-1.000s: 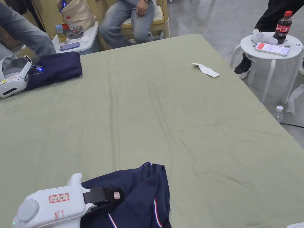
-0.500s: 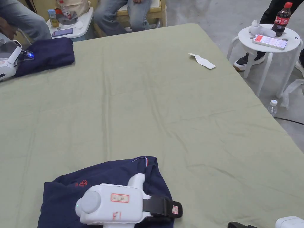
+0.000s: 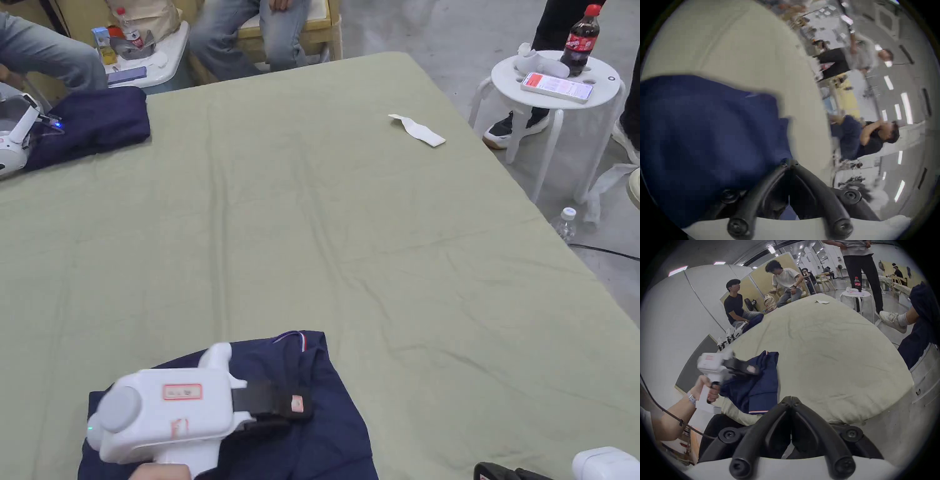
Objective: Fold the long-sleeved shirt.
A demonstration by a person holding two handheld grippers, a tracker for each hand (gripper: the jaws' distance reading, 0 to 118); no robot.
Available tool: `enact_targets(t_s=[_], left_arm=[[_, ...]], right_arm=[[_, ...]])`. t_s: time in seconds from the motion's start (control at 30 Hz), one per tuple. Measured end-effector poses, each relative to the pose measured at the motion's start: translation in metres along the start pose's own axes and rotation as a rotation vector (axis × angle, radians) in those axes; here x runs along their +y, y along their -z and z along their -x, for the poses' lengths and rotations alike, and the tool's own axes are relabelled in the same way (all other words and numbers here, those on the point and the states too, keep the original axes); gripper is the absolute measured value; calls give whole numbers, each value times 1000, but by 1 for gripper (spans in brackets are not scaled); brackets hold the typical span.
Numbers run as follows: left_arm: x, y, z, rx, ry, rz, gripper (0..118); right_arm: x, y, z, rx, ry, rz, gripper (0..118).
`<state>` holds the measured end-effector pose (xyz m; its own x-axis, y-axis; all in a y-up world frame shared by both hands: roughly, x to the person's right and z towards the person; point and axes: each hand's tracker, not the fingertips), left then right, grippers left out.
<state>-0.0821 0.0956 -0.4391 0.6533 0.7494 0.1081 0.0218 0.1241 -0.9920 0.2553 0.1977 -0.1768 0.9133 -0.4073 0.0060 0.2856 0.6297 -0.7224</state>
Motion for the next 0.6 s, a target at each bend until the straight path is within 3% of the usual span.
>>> enact_targets(t_s=[0.03,0.07,0.1,0.6], left_arm=[[-5,18,10,111,2,58,0],[-12,24,21,107,10,77,0],[-10,15,27,-174,-24,-67,0],[-13,16,24,-128,11,-54,0]], right_arm=[[1,1,4,-2,-12,8,1],[1,2,6,-4,-23,12,1],[2,3,8,-8,-34,15,1],[3,6,36,-45,-98,63,1]])
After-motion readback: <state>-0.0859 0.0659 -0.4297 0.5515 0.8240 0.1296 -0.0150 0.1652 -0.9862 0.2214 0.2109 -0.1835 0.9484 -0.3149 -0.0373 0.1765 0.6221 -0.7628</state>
